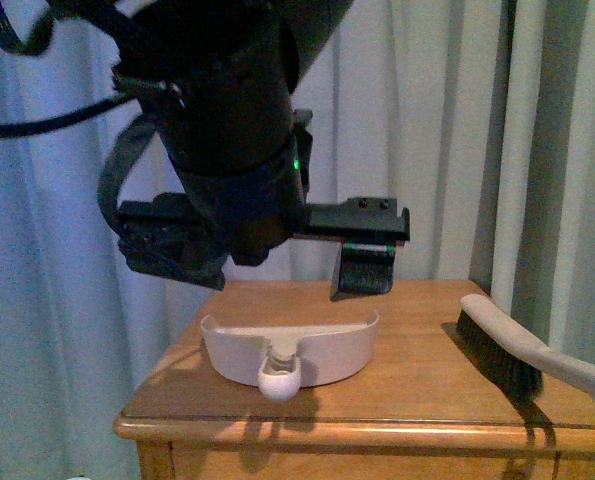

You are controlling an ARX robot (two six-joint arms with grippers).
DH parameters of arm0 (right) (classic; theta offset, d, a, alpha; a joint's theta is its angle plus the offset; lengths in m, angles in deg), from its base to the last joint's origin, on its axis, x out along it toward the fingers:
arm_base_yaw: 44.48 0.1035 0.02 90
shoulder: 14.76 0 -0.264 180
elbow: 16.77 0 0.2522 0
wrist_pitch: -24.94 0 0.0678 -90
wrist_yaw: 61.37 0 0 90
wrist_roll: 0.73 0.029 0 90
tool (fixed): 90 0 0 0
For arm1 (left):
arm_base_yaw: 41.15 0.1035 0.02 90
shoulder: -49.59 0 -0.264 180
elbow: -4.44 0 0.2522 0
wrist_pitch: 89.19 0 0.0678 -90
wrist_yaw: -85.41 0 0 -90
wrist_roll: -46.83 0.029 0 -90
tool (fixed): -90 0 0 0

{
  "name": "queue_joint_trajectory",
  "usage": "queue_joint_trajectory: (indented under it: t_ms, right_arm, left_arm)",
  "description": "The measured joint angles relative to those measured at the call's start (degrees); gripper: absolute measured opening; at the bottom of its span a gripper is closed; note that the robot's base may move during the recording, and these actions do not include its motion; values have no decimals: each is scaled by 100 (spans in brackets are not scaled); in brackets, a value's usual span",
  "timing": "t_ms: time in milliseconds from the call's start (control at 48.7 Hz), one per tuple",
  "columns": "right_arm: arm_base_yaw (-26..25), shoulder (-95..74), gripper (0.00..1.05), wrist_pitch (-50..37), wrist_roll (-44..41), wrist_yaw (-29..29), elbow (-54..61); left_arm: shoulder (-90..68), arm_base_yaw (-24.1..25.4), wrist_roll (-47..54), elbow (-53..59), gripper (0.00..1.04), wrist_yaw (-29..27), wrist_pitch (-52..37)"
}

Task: Clean up trash

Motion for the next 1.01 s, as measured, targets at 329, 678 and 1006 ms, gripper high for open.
queue_joint_trajectory:
  t_ms: [329,678,1006]
  right_arm:
    - [0,0,97,0,0,0,0]
    - [0,0,97,0,-2,0,0]
    - [0,0,97,0,0,0,0]
  left_arm:
    - [-697,111,-48,-254,97,-151,4]
    - [-1272,155,-48,-643,97,-149,15]
    - [-1561,177,-48,-726,97,-155,2]
